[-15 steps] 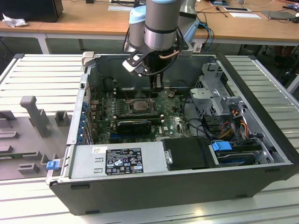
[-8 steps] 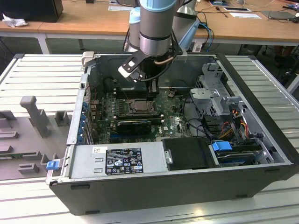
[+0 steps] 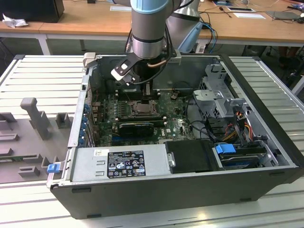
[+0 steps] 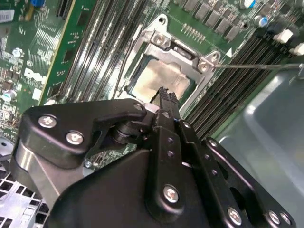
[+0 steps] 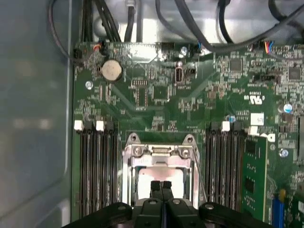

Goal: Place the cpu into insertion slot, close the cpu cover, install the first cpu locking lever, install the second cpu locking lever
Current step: 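Close the cpu cover, then install the first cpu locking lever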

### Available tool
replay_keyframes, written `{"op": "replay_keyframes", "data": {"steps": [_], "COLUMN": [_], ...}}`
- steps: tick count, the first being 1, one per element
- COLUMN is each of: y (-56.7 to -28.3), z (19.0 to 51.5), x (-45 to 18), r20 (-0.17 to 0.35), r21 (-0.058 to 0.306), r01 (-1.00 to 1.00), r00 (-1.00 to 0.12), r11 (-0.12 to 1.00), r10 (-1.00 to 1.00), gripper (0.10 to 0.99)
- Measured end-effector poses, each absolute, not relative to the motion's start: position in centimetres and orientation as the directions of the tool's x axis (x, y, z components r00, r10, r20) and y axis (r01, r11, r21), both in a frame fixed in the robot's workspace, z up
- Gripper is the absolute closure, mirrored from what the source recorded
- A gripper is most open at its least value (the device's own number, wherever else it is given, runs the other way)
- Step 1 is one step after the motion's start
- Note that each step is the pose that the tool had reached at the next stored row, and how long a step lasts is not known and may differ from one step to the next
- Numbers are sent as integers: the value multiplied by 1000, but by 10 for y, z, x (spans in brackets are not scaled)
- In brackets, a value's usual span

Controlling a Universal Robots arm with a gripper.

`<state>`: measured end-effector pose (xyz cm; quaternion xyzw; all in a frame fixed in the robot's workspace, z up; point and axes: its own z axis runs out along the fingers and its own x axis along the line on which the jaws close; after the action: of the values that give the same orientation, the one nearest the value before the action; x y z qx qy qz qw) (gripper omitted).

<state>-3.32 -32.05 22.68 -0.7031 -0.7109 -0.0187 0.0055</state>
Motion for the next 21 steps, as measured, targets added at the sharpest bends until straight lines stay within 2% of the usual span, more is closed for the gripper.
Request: {"op": "replay_keyframes", "data": {"steps": [21], "y": [-321], "z": [240], "x": [-42], "r20": [34], "r21": [19], "r01": [1000], "r00": [-11], "r11": [11], "r10": [999], "gripper": [980]}}
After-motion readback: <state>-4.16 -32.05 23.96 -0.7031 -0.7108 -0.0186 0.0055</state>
